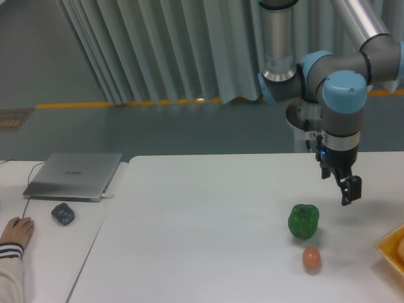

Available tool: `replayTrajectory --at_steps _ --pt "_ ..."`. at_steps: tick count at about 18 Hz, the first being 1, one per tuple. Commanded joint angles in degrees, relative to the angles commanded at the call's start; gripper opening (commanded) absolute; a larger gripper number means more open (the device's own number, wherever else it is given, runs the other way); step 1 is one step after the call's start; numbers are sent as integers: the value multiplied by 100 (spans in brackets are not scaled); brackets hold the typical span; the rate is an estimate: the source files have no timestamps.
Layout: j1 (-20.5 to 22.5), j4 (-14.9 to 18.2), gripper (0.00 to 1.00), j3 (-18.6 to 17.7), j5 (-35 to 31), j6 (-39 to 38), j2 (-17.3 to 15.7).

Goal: Place the red pepper on the table
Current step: 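Raise the open gripper and move it toward the yellow basket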

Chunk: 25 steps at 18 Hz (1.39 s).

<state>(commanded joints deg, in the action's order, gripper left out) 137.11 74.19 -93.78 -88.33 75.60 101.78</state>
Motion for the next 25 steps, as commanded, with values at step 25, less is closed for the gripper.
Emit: replayTrajectory --at_steps 25 --pt "1001 -1337 100 825 -105 -362 738"
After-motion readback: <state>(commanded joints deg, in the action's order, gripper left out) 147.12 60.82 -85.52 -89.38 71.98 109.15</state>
